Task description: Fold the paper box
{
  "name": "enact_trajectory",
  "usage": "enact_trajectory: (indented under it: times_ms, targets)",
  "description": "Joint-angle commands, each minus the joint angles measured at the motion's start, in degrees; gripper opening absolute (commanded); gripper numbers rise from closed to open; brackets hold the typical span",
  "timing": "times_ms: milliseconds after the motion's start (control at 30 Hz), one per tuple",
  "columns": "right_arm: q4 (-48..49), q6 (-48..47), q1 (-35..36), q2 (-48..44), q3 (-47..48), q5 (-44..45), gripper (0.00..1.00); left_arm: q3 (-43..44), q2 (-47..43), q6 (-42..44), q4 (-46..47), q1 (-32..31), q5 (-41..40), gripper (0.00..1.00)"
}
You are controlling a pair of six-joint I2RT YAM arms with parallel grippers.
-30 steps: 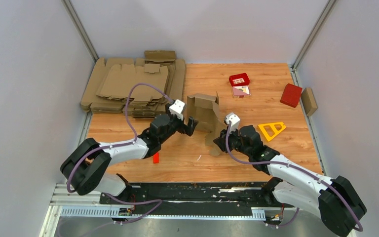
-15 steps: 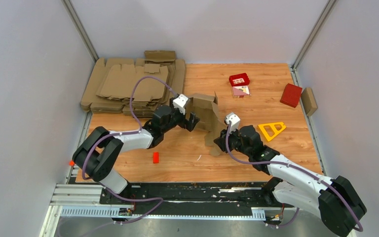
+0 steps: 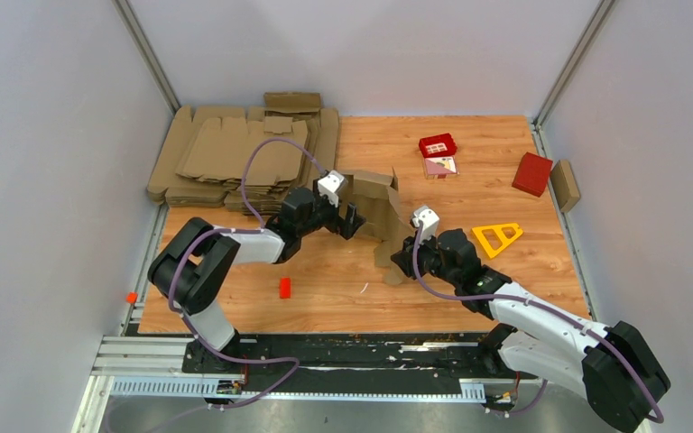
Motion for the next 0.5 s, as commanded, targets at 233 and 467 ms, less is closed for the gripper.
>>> enact_trajectory:
  times_ms: [233,467]
  targets:
    - [0.9,0.0,-0.2,-0.4,1.6,0.2,0.19,-1.9,-2.8,-2.0,7.5,1.9,0.1,0.99]
    - [0.8,-0.2,-0.1,-0.6,1.6,0.3,0.19,-2.3,-2.3,-3.8,8.3,4.1,0.0,0.99]
